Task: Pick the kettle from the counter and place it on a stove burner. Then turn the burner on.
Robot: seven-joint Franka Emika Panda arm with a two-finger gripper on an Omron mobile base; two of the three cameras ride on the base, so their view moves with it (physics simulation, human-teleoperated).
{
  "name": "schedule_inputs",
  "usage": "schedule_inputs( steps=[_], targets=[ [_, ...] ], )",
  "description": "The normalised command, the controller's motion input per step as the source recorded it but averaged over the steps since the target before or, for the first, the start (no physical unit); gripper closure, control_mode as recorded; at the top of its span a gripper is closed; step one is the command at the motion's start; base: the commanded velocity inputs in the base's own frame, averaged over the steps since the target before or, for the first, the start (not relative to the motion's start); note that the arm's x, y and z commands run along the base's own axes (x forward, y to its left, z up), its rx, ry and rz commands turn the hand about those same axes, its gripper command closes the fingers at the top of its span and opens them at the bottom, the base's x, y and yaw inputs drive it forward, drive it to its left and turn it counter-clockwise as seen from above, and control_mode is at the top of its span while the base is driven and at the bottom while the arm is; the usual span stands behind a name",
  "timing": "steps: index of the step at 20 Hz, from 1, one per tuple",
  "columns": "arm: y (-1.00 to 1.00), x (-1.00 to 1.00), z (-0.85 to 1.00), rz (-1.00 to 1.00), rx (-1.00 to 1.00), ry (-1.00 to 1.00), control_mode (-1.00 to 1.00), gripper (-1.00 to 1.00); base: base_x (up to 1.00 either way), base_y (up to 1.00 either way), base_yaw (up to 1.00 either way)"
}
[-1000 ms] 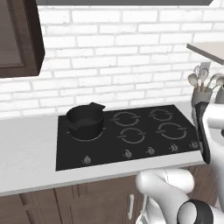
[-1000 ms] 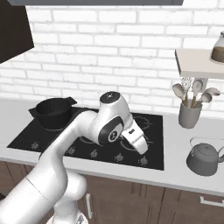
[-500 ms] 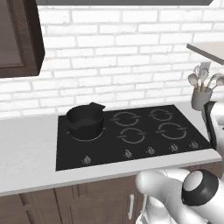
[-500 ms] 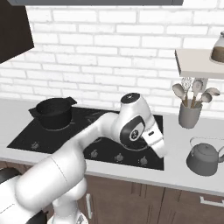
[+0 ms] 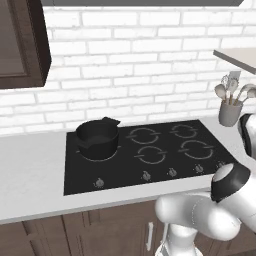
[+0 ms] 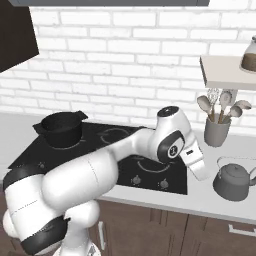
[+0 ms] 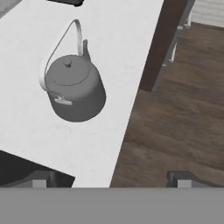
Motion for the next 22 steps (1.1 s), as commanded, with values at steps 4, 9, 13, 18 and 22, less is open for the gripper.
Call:
schedule_inputs(
  steps=[4,9,13,18,22],
  targets=[
    [-0.18,0.05,-0.11,-0.01,0.0,-0.01,-1.0,-1.0,0.0,0.0,0.0],
    [-0.09,0.29,-0.29,0.0,0.0,-0.04,-1.0,-1.0,0.0,0.0,0.0],
    [-0.01,0.49,-0.34,0.0,0.0,0.0,-1.0,-1.0,0.0,0.0,0.0],
    [-0.16,0.39,-0.17,0.0,0.01,0.0,-1.0,-1.0,0.0,0.0,0.0],
    [-0.42,0.17,-0.03,0.0,0.04,0.0,-1.0,-1.0,0.0,0.0,0.0]
  ],
)
